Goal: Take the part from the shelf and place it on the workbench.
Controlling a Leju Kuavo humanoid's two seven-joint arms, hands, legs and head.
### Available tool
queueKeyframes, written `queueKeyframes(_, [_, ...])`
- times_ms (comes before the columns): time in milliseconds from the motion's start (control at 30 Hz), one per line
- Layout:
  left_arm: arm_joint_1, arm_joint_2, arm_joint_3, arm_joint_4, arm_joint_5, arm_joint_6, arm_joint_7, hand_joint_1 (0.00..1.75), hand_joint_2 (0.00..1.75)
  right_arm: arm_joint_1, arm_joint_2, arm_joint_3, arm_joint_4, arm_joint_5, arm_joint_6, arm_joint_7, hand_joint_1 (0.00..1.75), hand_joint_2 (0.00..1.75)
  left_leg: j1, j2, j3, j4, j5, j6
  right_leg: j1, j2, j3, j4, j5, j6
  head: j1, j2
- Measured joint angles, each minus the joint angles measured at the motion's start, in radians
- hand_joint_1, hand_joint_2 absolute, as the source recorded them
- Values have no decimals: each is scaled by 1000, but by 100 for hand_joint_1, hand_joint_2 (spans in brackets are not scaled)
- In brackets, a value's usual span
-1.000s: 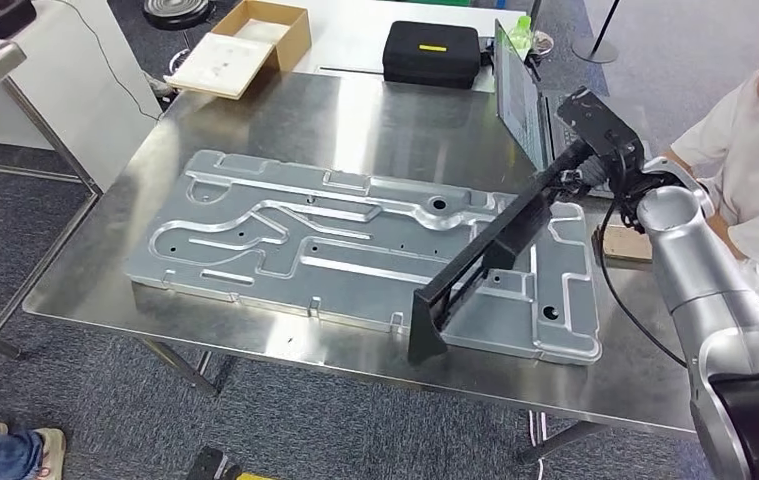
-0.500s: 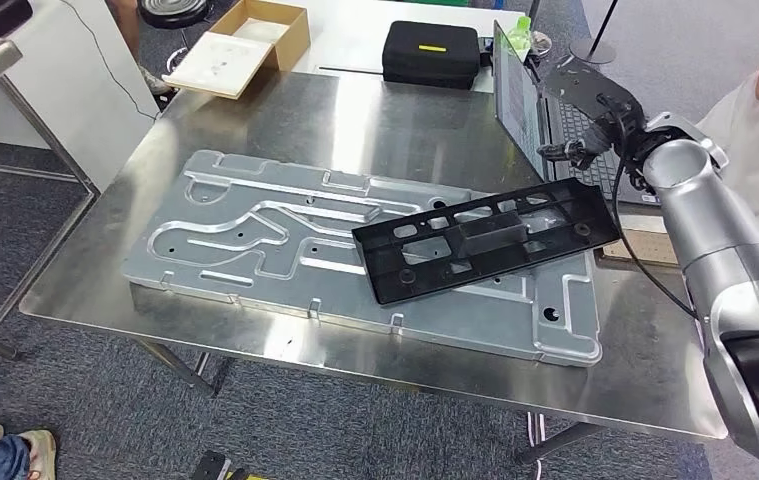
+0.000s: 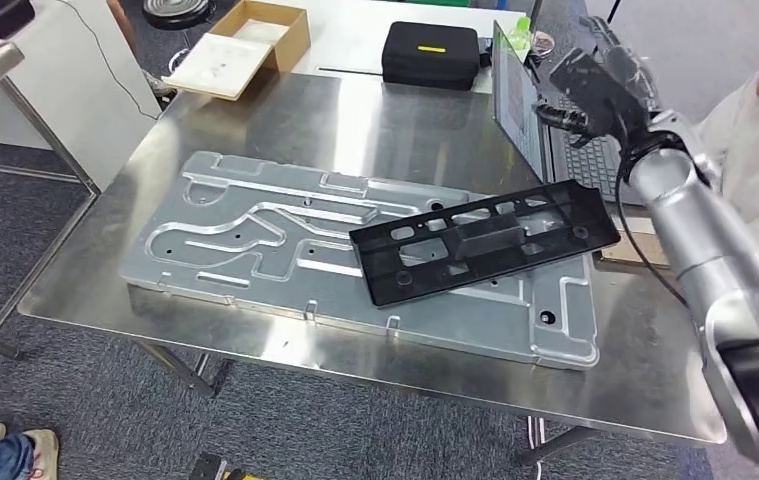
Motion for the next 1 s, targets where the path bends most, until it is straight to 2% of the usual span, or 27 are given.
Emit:
queueKeyframes(67, [0, -2, 0, 0, -2, 1, -3, 0, 0, 72, 4, -37, -97, 2, -25, -22, 0, 0, 2, 1, -15, 38, -31, -10, -4, 0, 3, -4, 2, -13, -1, 0])
queueKeyframes(167, [2, -3, 1, 0, -9, 4, -7, 0, 0, 209, 26, -100, -272, 20, -75, -138, 0, 0, 5, 2, -91, 208, -117, -19, -1, -3, 6, -5, -1, -24, -1, 0])
queueKeyframes(200, [4, -3, 1, 0, -13, 5, -9, 0, 0, 279, 41, -128, -354, 50, -104, -186, 0, 0, 6, 2, -110, 250, -128, -20, 1, -5, 8, -5, -3, -26, -1, 0])
queueKeyframes(233, [7, -3, 1, 0, -17, 6, -11, 0, 0, 354, 58, -150, -443, 98, -137, -223, 0, 0, 6, 2, -113, 259, -121, -21, 3, -6, 10, -5, -5, -28, -1, 0])
queueKeyframes(267, [7, -3, 1, 0, -21, 6, -12, 0, 0, 426, 77, -164, -530, 160, -172, -247, 0, 0, 5, 2, -99, 229, -96, -19, 4, -6, 13, -4, -7, -29, -1, 0])
queueKeyframes(333, [4, -2, 1, 0, -29, 6, -13, 0, 0, 541, 108, -170, -670, 298, -247, -267, 0, 0, 2, 6, -38, 102, -33, -9, 6, -7, 17, -3, -11, -26, -1, 0])
queueKeyframes(400, [-2, -2, 1, 0, -37, 5, -12, 0, 0, 616, 129, -175, -768, 411, -319, -271, 0, 0, -3, 12, 3, 12, -8, 1, 10, -11, 18, -2, -15, -20, -1, 0])
queueKeyframes(500, [-6, -2, -1, 0, -47, 2, -10, 0, 0, 690, 151, -181, -866, 490, -378, -273, 0, 0, -4, 6, 12, -11, -4, 12, 9, -18, 20, -3, -17, -6, -1, 0])
queueKeyframes(533, [-6, -2, -2, 0, -51, 2, -9, 0, 0, 706, 157, -182, -890, 503, -389, -274, 0, 0, -1, 2, 15, -16, 0, 18, 8, -17, 17, 7, -26, -2, -1, 0])
queueKeyframes(600, [-9, -2, -4, 0, -59, -1, -5, 0, 0, 730, 164, -185, -929, 521, -407, -276, 0, 0, 3, -4, 19, -25, 8, 28, 6, -11, -14, 82, -77, 5, 0, 0])
queueKeyframes(667, [-11, -2, -8, 0, -66, -3, -1, 0, 0, 754, 166, -189, -957, 532, -418, -277, 0, 0, 2, -14, 18, -25, 9, 31, 5, -6, -72, 210, -138, 10, 0, 0])
queueKeyframes(700, [-10, -2, -9, 0, -70, -4, 0, 0, 0, 766, 167, -190, -969, 535, -421, -277, 0, 0, 2, -21, 18, -25, 9, 31, 3, -5, -92, 253, -150, 12, 0, 0])
queueKeyframes(733, [-10, -2, -11, 0, -73, -5, 2, 0, 0, 776, 169, -190, -981, 538, -423, -277, 0, 0, 2, -28, 17, -24, 9, 30, 2, -4, -95, 260, -142, 12, 0, 0])
queueKeyframes(767, [-9, -3, -13, 0, -74, -5, 4, 0, 0, 784, 170, -190, -992, 540, -424, -277, 0, 0, 2, -37, 17, -22, 9, 30, 1, -1, -76, 226, -116, 11, 0, 0])
queueKeyframes(800, [-10, -3, -14, 0, -74, -5, 5, 0, 0, 788, 171, -190, -1003, 542, -425, -277, 0, 0, 2, -45, 17, -19, 9, 29, 0, 11, -42, 162, -82, 9, 0, 0])
queueKeyframes(867, [-12, -5, -17, 0, -74, -5, 5, 0, 0, 793, 173, -190, -1021, 543, -427, -277, 0, 0, 0, -62, 13, -12, 8, 21, -1, 46, 23, 37, -39, 4, -1, 0])
queueKeyframes(900, [-13, -6, -18, 0, -75, -5, 6, 0, 0, 795, 174, -190, -1027, 545, -427, -276, 0, 0, 0, -69, 10, -10, 7, 16, -1, 57, 38, 7, -34, 2, -1, 0])
queueKeyframes(933, [-13, -7, -19, 0, -76, -5, 6, 0, 0, 798, 174, -190, -1033, 546, -428, -276, 0, 0, -1, -77, 8, -9, 8, 9, 1, 58, 42, -3, -35, 0, -1, 0])
queueKeyframes(1000, [-12, -7, -20, 0, -80, -5, 8, 0, 0, 802, 177, -190, -1044, 550, -428, -273, 0, 0, 2, -86, 2, -8, 9, -3, 0, 37, 45, -8, -30, -9, -1, 0])
